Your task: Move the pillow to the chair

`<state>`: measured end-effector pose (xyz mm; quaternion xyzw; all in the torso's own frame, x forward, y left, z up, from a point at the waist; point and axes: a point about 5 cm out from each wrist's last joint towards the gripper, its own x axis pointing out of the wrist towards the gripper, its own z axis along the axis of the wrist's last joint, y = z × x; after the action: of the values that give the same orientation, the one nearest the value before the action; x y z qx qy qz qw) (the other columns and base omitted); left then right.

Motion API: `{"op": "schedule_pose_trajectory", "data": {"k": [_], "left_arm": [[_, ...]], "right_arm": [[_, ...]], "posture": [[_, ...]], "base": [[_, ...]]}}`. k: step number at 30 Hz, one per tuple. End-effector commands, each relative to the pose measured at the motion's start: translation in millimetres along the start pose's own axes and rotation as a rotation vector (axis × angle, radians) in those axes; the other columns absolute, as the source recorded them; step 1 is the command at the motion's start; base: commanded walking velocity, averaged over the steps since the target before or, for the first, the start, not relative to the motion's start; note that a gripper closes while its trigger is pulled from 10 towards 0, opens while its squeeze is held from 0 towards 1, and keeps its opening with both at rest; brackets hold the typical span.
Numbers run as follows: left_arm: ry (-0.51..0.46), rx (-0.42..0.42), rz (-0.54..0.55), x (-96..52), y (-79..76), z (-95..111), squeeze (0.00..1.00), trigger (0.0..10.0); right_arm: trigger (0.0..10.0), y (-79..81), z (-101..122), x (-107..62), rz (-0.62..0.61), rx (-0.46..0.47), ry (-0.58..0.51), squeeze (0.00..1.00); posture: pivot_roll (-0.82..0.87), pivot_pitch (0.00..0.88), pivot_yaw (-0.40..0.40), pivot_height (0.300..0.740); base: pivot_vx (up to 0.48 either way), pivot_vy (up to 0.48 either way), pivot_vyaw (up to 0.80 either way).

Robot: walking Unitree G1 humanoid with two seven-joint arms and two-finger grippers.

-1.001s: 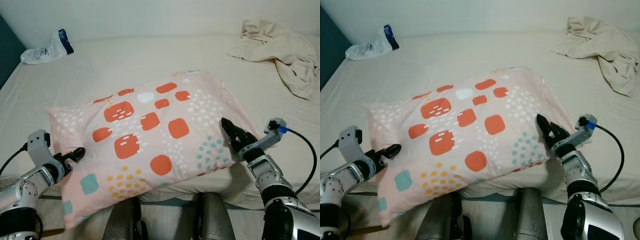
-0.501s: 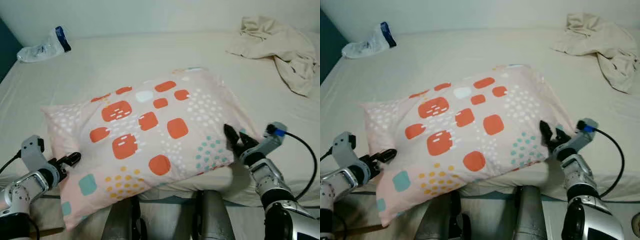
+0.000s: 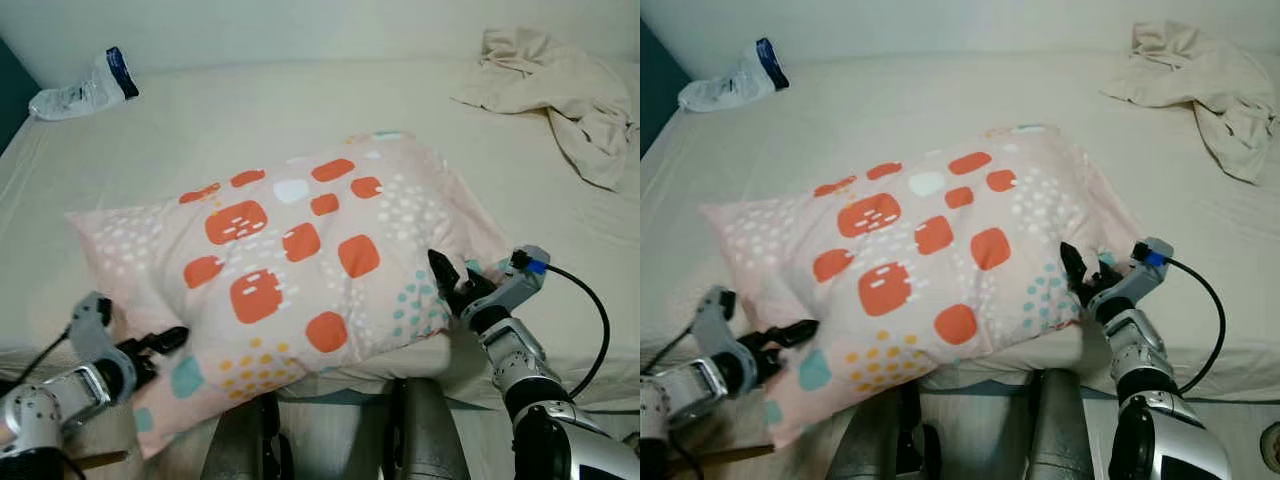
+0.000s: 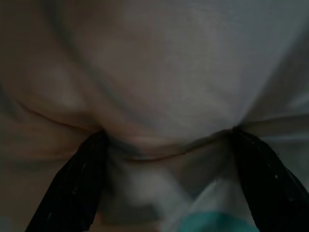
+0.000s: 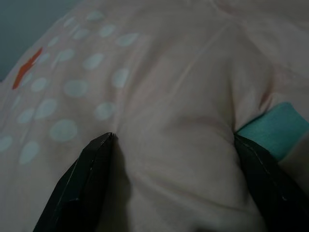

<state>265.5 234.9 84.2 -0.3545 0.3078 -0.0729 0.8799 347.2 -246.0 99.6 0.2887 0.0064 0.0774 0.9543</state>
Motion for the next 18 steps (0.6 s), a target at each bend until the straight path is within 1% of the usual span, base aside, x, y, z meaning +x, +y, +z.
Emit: {"op": "schedule_pose_trajectory", "data": {"k": [1, 2, 4, 5, 6, 10, 11, 12, 15, 18], "left_arm": [[0.111, -0.035, -0.055, 7.7, -5.5, -25, 0.00, 10.0], [0.125, -0.035, -0.065, 9.9, -7.7, -31, 0.00, 10.0], [0.135, -0.040, -0.073, 11.5, -9.3, -34, 0.00, 10.0], [0.141, -0.042, -0.076, 12.7, -10.2, -36, 0.00, 4.2], [0.139, -0.042, -0.067, 13.7, -9.5, -37, 0.00, 0.0], [0.137, -0.043, -0.061, 14.0, -9.0, -37, 0.00, 0.0], [0.139, -0.038, -0.049, 14.2, -7.8, -37, 0.00, 0.0], [0.140, -0.038, -0.045, 14.0, -7.4, -38, 0.00, 0.0], [0.145, -0.042, -0.052, 14.1, -8.5, -39, 0.00, 0.0], [0.146, -0.044, -0.058, 14.7, -10.2, -40, 0.00, 0.0]], "right_arm": [[10.0, 3.6, -20, -2.5, 0.015, 0.048, 0.068, 0.00], [10.0, 4.5, -21, -1.7, 0.017, 0.043, 0.075, 0.00], [10.0, 5.6, -21, -0.7, 0.018, 0.038, 0.085, 0.00], [10.0, 6.7, -22, 0.1, 0.018, 0.033, 0.096, 0.00], [10.0, 7.5, -24, 0.7, 0.016, 0.025, 0.109, 0.00], [10.0, 8.5, -26, 1.2, 0.012, 0.022, 0.123, 0.00], [1.5, 9.9, -30, 2.0, 0.003, 0.015, 0.148, 0.00], [0.0, 12.7, -33, 3.1, 0.010, 0.018, 0.164, 0.00], [0.0, 21.1, -36, 8.0, 0.037, 0.047, 0.170, 0.00], [0.0, 24.4, -36, 10.3, 0.050, 0.064, 0.166, 0.00]], "posture": [[0.06, 0.390, 0.082, 0.605], [0.06, 0.392, 0.082, 0.605], [0.06, 0.393, 0.079, 0.605], [0.06, 0.393, 0.078, 0.605], [0.06, 0.393, 0.078, 0.605], [0.06, 0.394, 0.079, 0.605], [0.06, 0.395, 0.079, 0.605], [0.06, 0.394, 0.079, 0.605], [0.05, 0.392, 0.079, 0.605], [0.05, 0.390, 0.076, 0.605]], "base": [[0.000, 0.000, 0.00], [0.000, 0.000, 0.00], [0.000, 0.000, 0.00], [0.000, 0.000, 0.00], [0.000, 0.000, 0.00], [0.000, 0.000, 0.00], [0.000, 0.000, 0.00], [0.000, 0.000, 0.00], [0.000, 0.000, 0.00], [0.000, 0.000, 0.00]]}}
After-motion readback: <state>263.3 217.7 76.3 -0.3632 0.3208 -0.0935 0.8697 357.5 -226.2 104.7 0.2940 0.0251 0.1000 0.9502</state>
